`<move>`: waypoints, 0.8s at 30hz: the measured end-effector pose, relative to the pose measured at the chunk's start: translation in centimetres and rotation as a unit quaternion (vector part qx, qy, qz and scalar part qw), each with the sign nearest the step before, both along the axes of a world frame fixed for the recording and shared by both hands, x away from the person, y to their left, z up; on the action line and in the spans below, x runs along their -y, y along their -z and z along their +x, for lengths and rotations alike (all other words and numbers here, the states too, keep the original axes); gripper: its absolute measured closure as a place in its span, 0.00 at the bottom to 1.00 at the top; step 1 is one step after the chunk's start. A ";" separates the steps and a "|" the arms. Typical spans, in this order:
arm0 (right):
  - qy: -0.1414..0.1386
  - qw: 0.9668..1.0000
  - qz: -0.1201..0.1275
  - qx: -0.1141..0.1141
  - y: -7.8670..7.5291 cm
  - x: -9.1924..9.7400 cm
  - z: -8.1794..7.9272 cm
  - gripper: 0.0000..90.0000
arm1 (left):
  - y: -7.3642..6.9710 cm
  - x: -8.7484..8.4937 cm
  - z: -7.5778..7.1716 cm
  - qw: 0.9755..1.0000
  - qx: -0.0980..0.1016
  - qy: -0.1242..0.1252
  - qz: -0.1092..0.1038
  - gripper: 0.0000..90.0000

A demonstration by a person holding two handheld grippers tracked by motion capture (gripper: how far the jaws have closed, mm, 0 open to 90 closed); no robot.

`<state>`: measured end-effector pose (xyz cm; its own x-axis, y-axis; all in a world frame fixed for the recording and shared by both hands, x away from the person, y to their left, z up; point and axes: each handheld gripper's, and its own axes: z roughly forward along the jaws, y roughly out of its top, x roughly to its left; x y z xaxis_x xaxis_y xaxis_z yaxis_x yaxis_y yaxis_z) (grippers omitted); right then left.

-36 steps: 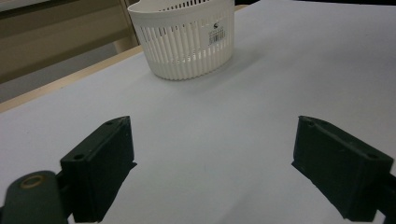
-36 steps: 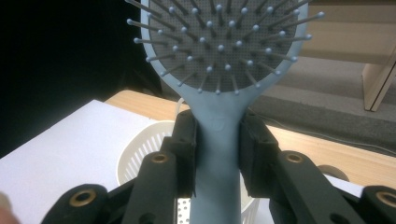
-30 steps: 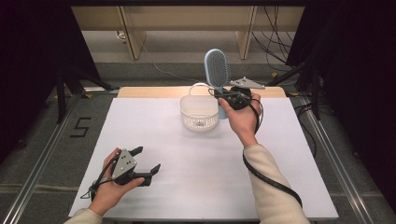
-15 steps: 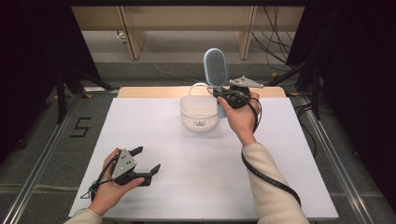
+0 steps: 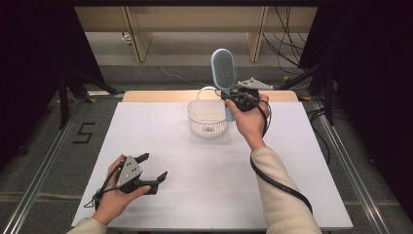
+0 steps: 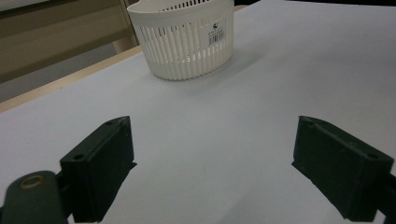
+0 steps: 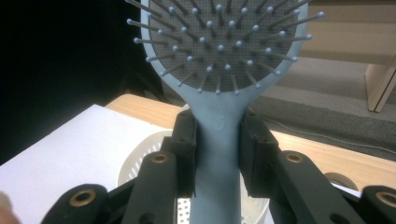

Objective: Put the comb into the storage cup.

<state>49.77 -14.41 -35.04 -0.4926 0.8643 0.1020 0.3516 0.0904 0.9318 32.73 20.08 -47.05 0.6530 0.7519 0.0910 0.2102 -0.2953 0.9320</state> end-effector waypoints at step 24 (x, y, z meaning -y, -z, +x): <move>0.000 1.000 0.001 -0.002 -0.2 -0.5 0.6 0.78 | 0.0 0.0 0.0 1.000 -0.001 0.000 -0.001 0.13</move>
<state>50.41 -13.91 -34.89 -0.4916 0.8643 0.1065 0.3556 0.0876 0.9305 32.72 20.06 -47.06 0.6526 0.7525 0.0888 0.2121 -0.2939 0.9320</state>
